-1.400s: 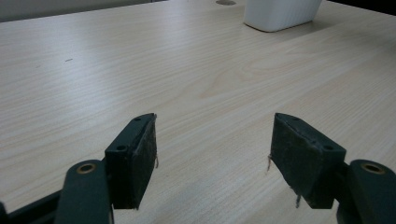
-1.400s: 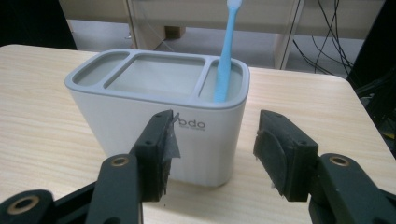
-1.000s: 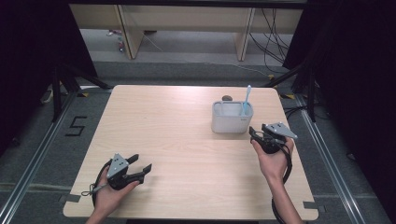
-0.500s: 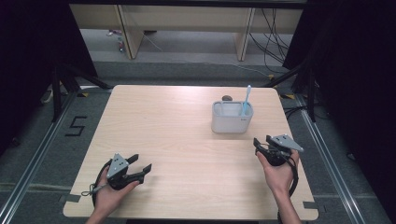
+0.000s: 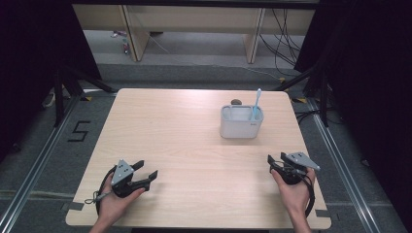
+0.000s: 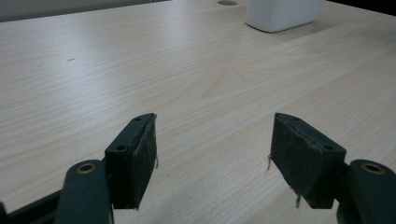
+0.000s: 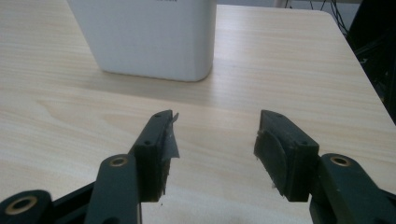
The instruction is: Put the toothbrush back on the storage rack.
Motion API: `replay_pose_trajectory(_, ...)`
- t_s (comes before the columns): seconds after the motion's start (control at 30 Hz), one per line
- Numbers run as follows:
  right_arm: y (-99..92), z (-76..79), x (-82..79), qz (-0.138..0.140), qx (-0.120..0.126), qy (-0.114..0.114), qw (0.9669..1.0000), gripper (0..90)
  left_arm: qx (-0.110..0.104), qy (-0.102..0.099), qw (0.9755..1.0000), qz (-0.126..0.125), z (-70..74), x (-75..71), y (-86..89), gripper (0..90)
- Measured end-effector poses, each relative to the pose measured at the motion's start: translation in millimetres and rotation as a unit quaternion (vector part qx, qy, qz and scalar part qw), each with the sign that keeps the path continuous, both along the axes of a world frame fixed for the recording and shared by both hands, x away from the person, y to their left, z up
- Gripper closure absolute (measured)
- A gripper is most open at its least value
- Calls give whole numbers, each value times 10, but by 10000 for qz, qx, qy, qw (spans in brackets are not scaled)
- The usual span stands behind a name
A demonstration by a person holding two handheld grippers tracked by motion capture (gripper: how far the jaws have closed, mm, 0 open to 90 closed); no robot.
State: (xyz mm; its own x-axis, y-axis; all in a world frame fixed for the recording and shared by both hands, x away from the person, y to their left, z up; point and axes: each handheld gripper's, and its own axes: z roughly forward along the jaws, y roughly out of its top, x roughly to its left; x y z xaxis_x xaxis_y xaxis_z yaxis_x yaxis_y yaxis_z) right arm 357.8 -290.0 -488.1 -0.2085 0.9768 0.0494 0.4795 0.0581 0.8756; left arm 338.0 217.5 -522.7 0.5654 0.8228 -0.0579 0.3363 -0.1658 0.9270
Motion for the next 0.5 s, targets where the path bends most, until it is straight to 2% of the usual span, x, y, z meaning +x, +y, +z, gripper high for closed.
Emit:
replay_pose_trajectory(0.07,-35,-20,-23,73,-142,1,9999,468,1,-5,10000,1,0,-1,-1,309)
replay_pose_trajectory(0.13,-21,-53,-41,-10,-87,-10,10000,468,20,11,10000,20,4,-5,1,308)
replay_pose_trajectory(0.17,-45,-61,-45,95,-126,9,9999,468,22,14,10000,24,5,-6,2,308)
replay_pose_trajectory(0.2,-37,-64,-75,106,21,59,9999,468,19,9,10000,23,5,-7,3,308)
replay_pose_trajectory(0.23,-31,-82,-85,39,47,13,10000,468,20,7,10000,23,5,-7,4,308)
replay_pose_trajectory(0.3,-51,-111,-103,107,-3,-65,9999,469,12,12,10000,31,5,-6,4,308)
replay_pose_trajectory(0.33,-55,-116,-118,99,-34,-27,9999,469,9,12,10000,31,4,-6,4,308)
replay_pose_trajectory(0.37,-45,-125,-132,34,-5,-112,9999,469,10,16,10000,29,4,-5,4,308)
replay_pose_trajectory(0.4,-58,-138,-131,101,-75,-198,9997,470,-18,1,10000,6,0,3,3,308)
replay_pose_trajectory(0.43,-52,-137,-152,74,62,-227,9997,470,-27,9,10000,11,-1,4,4,308)
replay_pose_trajectory(0.47,-65,-147,-157,81,12,-300,9995,470,2,23,10000,35,5,-4,6,309)
replay_pose_trajectory(0.5,-65,-149,-157,89,40,-270,9996,470,-14,5,10000,35,4,-6,7,308)
